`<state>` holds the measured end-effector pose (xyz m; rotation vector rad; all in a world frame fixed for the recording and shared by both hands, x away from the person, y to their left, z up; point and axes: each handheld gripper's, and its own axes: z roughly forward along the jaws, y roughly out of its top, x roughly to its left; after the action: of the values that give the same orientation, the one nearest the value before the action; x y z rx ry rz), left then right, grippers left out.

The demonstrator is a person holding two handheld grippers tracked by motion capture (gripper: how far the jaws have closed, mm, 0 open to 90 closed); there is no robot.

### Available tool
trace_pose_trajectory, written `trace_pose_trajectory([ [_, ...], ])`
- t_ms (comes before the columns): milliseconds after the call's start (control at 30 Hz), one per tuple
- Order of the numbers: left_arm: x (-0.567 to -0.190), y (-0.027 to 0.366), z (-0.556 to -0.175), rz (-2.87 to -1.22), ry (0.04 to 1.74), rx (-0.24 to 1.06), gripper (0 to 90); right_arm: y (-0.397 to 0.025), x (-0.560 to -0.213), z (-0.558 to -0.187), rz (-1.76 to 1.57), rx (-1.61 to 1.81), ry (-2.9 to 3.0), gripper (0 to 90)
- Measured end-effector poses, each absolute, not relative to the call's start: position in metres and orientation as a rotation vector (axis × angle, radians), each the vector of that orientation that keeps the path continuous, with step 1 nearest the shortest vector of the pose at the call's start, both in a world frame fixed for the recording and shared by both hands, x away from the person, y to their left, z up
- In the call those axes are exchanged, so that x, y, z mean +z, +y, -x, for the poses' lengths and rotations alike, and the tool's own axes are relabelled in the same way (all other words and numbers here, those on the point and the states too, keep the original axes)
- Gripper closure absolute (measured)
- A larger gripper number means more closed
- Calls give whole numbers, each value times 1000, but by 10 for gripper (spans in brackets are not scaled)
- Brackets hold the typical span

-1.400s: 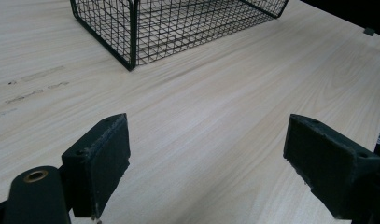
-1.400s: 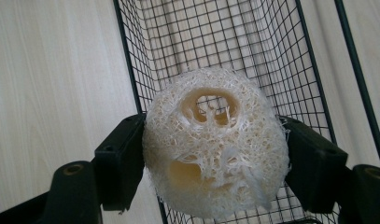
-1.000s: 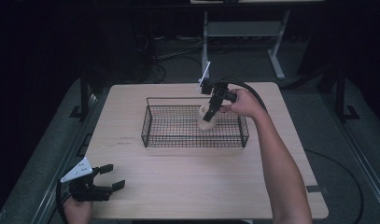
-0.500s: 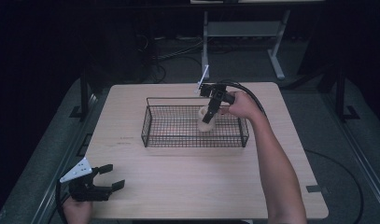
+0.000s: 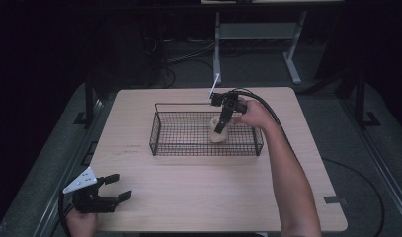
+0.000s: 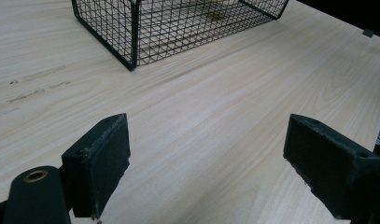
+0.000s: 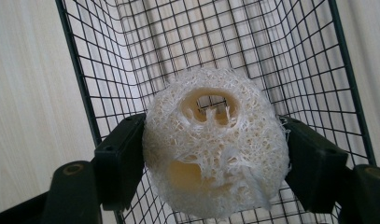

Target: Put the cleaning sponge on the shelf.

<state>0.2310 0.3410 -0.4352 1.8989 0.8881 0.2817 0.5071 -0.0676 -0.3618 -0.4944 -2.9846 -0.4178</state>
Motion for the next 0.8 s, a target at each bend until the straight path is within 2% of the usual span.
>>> trace_pose_trajectory([
  [800,-435,341,-231,-1901,886,281,134,-69,-388,-507,529,-408,-2959,280],
])
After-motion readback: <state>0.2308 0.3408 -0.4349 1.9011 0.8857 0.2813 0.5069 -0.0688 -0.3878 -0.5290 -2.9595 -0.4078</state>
